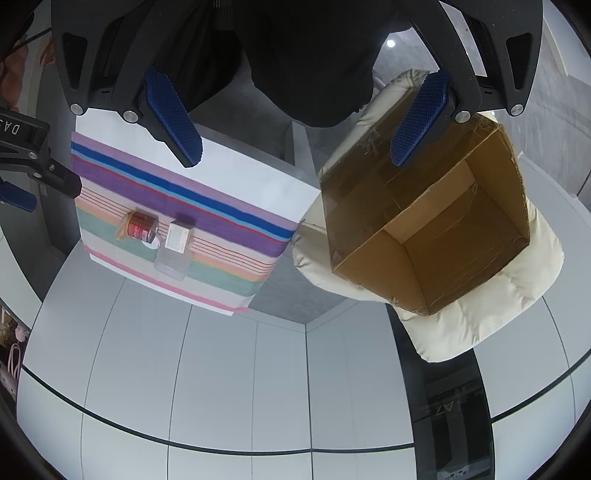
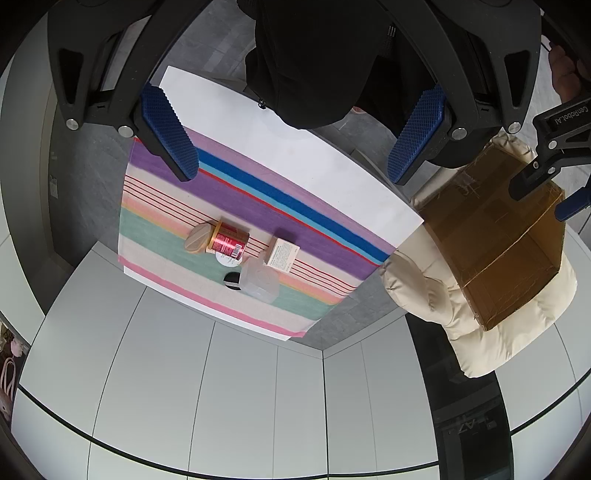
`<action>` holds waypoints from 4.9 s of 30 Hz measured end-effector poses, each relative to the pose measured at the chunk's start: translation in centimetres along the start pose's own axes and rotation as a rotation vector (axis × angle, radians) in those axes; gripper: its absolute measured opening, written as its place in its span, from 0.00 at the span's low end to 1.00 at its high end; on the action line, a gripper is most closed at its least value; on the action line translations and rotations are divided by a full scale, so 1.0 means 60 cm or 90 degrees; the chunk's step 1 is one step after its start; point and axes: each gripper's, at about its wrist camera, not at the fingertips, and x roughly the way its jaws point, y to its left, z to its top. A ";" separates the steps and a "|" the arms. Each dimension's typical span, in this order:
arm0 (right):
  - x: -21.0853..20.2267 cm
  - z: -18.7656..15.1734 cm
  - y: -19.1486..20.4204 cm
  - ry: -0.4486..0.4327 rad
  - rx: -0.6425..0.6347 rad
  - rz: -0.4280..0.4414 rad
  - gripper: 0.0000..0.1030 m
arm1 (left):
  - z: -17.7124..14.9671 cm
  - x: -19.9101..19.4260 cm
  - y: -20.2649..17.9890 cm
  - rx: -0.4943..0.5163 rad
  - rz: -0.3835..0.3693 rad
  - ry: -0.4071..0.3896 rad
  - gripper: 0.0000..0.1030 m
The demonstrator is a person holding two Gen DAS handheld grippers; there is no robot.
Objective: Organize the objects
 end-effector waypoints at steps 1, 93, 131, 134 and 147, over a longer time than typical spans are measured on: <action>0.000 0.000 0.000 0.000 0.000 0.000 1.00 | 0.000 0.002 0.001 -0.002 0.001 0.003 0.99; 0.002 -0.004 0.003 0.002 -0.006 -0.006 1.00 | -0.004 0.001 0.006 -0.016 0.002 0.000 1.00; -0.026 -0.036 -0.074 0.007 0.052 -0.048 1.00 | 0.010 0.015 -0.071 0.031 -0.046 0.003 1.00; -0.029 -0.040 -0.084 0.007 0.060 -0.053 1.00 | 0.011 0.015 -0.080 0.036 -0.053 0.002 1.00; -0.019 -0.045 -0.141 0.017 0.117 -0.073 1.00 | 0.024 0.053 -0.126 0.070 -0.092 0.036 1.00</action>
